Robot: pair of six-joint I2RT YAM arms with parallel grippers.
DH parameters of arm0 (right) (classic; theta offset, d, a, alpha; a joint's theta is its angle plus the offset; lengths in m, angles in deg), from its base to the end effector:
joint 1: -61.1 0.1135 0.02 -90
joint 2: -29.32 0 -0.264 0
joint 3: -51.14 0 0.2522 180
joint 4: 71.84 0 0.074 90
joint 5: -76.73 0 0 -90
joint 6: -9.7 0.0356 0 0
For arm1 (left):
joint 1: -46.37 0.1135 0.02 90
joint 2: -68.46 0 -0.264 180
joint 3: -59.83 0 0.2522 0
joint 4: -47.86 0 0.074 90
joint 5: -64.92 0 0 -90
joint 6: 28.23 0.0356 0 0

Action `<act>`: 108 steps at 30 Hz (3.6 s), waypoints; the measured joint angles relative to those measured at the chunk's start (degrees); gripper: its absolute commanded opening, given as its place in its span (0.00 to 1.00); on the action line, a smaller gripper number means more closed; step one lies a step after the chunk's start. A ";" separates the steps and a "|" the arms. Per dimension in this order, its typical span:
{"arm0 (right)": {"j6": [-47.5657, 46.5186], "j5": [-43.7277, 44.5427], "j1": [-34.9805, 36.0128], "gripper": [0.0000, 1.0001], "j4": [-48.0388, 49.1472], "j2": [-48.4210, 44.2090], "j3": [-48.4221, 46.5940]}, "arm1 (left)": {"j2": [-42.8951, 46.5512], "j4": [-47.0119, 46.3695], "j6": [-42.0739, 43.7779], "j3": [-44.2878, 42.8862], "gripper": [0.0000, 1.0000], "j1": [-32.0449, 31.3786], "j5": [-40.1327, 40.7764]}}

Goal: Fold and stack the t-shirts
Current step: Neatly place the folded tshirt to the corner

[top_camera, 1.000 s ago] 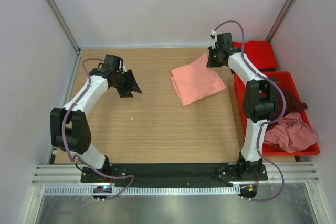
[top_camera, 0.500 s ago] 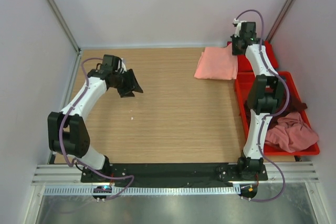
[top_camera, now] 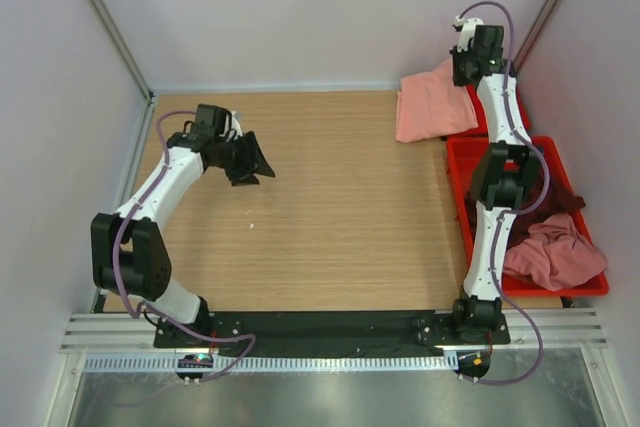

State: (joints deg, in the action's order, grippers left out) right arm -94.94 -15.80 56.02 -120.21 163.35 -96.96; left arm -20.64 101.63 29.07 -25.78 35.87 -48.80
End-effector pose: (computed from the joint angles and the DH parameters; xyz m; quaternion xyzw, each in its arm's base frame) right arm 0.5367 -0.0461 0.3029 -0.0839 0.8800 -0.0607 0.4635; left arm 0.3172 -0.0734 0.2725 -0.1239 0.9326 -0.2849 0.1839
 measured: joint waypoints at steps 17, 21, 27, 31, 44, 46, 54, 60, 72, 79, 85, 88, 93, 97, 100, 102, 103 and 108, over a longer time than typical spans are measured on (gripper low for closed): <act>-1.40 -11.89 -14.47 0.01 -1.53 10.56 -16.24 | -0.02 -1.27 -0.33 0.61 0.52 0.00 -3.69; -0.20 -13.55 -15.61 0.01 3.30 15.02 -16.35 | -0.09 -1.64 -0.31 0.76 0.52 0.00 -4.02; 1.49 -13.57 -16.04 0.01 10.64 22.27 -16.85 | -0.17 -1.66 -0.31 0.85 0.52 0.02 -4.04; 2.64 -13.53 -16.41 0.01 13.03 23.65 -16.85 | -0.22 -1.79 -0.33 0.85 0.52 0.02 -4.04; 4.74 -13.03 -18.03 0.01 17.49 20.35 -11.32 | -0.44 -2.10 -0.35 1.09 0.52 0.02 -4.15; 4.96 -12.76 -18.03 0.01 18.03 19.28 -9.99 | -0.44 -2.14 -0.35 1.18 0.52 0.02 -4.17; 5.92 -10.03 -18.10 0.01 19.78 17.64 -8.04 | -0.44 -2.23 -0.33 1.22 0.52 0.09 -4.39; 6.05 -8.94 -18.73 0.01 20.02 17.64 -8.26 | -0.44 -2.38 -0.35 1.22 0.52 0.46 -4.57; 10.45 -8.57 -19.26 0.62 22.97 17.73 -8.46 | -0.44 -3.21 -1.18 1.25 0.52 0.50 -5.05; 14.45 -9.84 -18.69 0.69 25.59 14.32 -3.43 | -0.17 -3.78 -1.38 2.01 0.54 0.50 -5.31; 20.39 -11.23 -16.44 0.26 27.10 7.06 4.31 | 1.38 -4.15 -1.38 2.03 0.54 0.50 -6.08; 24.83 -12.15 -14.51 0.23 30.93 3.89 9.22 | 2.45 -4.52 -1.44 2.05 0.54 0.50 -6.43; 36.24 -13.22 -11.17 0.23 41.18 3.76 15.45 | 3.23 -5.51 -1.84 2.82 0.54 0.50 -7.48; 44.63 -13.27 -8.59 0.22 48.50 8.02 15.67 | 3.23 -5.95 -2.45 3.10 0.55 0.50 -7.85; 47.84 -13.05 -6.71 0.22 49.51 14.34 9.68 | 3.23 -6.40 -2.80 3.15 0.55 0.50 -7.89; 48.74 -12.41 -5.62 0.22 49.20 17.40 7.32 | 3.23 -6.64 -2.86 3.26 0.55 0.50 -7.89; 48.96 -11.96 -5.09 0.22 48.92 18.21 7.21 | 3.23 -6.73 -2.86 3.32 0.55 0.50 -7.87; 49.31 -10.82 -3.56 0.22 48.11 19.04 7.54 | 3.23 -6.82 -2.89 3.39 0.55 0.50 -7.89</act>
State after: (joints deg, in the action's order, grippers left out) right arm -45.63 -26.62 52.46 -72.10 182.39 -89.42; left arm -17.40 94.81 26.18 -22.39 36.37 -56.69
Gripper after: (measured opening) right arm 0.221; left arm 0.545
